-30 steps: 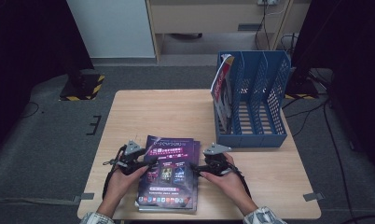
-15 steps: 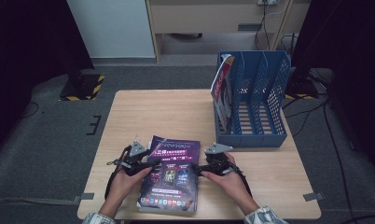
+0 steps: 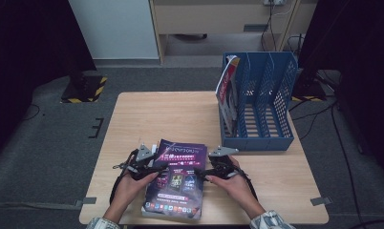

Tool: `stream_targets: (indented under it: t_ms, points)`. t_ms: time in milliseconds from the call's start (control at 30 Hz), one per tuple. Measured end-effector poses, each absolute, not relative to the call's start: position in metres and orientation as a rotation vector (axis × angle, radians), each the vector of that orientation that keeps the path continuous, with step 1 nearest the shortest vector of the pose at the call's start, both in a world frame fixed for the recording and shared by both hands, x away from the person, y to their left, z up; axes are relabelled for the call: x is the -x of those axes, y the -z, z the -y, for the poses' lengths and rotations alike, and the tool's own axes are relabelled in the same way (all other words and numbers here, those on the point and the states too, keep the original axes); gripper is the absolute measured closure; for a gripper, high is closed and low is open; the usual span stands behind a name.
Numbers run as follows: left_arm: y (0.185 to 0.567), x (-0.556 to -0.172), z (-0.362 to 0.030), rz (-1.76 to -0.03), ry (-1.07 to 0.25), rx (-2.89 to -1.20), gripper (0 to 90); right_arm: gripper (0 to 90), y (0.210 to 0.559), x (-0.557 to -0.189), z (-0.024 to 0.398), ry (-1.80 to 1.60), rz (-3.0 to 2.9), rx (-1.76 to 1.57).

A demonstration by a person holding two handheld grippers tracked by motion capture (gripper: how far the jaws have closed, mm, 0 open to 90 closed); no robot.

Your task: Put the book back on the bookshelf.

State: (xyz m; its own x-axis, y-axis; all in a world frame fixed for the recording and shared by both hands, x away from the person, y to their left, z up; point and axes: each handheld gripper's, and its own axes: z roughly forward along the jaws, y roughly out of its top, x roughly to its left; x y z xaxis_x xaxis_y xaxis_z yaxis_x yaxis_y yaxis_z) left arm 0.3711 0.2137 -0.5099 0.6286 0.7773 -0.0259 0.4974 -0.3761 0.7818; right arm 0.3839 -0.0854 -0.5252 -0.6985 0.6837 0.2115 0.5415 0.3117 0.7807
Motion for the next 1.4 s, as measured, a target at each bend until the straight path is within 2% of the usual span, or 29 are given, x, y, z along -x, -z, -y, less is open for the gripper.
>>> stream_targets:
  t_ms: [267,500,633,867,1400]
  points:
    - [0.51,-0.371,-0.214,-0.997,-0.445,-2.053,35.6,10.1,0.533,-0.393,0.085,-1.409,-2.431,-1.21]
    - [0.51,-0.373,-0.214,-1.012,-0.422,-2.053,34.9,10.2,0.538,-0.402,0.08,-1.458,-2.425,-1.259]
    - [0.51,-0.372,-0.214,-1.014,-0.429,-2.049,34.7,17.0,0.53,-0.399,0.08,-1.416,-2.43,-1.248]
    - [0.511,-0.372,-0.217,-1.023,-0.42,-2.046,34.3,22.0,0.51,-0.394,0.08,-1.505,-2.38,-1.212]
    - [0.512,-0.372,-0.219,-1.035,-0.409,-2.03,34.0,27.3,0.507,-0.401,0.051,-1.513,-2.498,-1.146]
